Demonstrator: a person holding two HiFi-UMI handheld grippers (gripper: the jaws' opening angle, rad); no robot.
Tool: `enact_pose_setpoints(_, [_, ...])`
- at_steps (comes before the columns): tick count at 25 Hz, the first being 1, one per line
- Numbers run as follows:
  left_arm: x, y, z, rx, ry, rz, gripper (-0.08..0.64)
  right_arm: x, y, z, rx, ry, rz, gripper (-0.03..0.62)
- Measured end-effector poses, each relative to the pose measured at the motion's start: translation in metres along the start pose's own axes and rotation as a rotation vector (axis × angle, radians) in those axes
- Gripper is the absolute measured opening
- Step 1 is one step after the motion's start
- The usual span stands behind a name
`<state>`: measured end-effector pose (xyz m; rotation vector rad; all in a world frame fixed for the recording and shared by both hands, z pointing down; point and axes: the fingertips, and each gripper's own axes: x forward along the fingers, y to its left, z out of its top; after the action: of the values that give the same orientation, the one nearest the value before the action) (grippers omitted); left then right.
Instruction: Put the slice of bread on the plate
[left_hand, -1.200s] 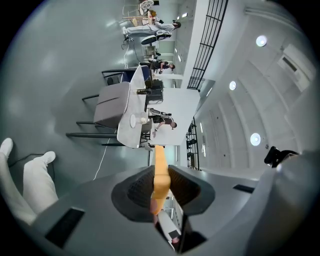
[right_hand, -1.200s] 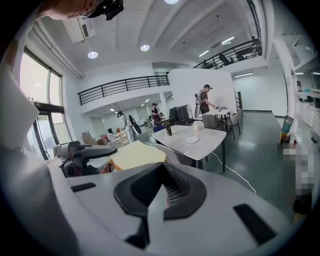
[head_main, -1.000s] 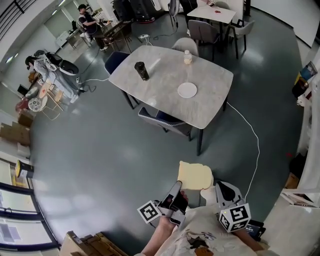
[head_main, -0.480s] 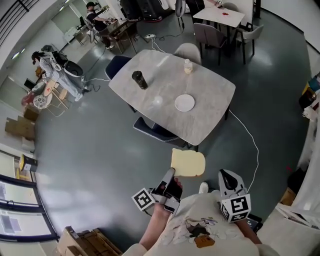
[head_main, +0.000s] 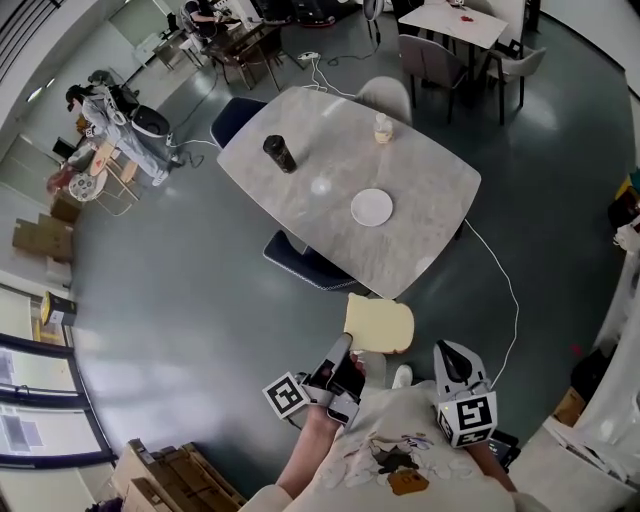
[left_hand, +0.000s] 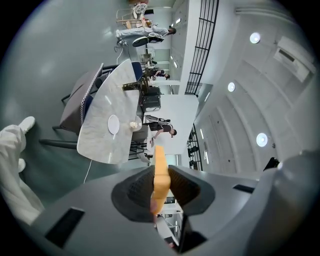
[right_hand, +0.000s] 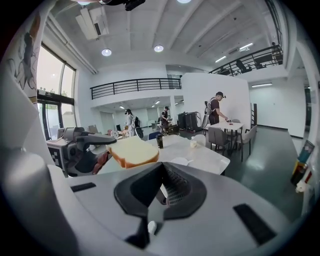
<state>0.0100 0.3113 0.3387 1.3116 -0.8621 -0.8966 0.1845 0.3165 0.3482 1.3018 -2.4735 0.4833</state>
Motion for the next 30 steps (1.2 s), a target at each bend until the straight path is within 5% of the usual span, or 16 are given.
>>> enact_pose_setpoints(8, [0.042, 0.008, 0.044, -0.017, 0.016, -0.005, 0.094, 0.057, -0.009, 0.012, 0.006, 0.019, -0.015, 0.005])
enact_pose_setpoints(21, [0.142, -0.027, 0.124, -0.026, 0.138, -0.076, 0.094, 0.140, -0.066, 0.104, 0.087, -0.064, -0.182, 0.005])
enact_pose_setpoints(30, [0.165, -0.030, 0.188, -0.004, 0.154, -0.114, 0.094, 0.204, -0.044, 0.139, -0.024, -0.055, -0.151, 0.005])
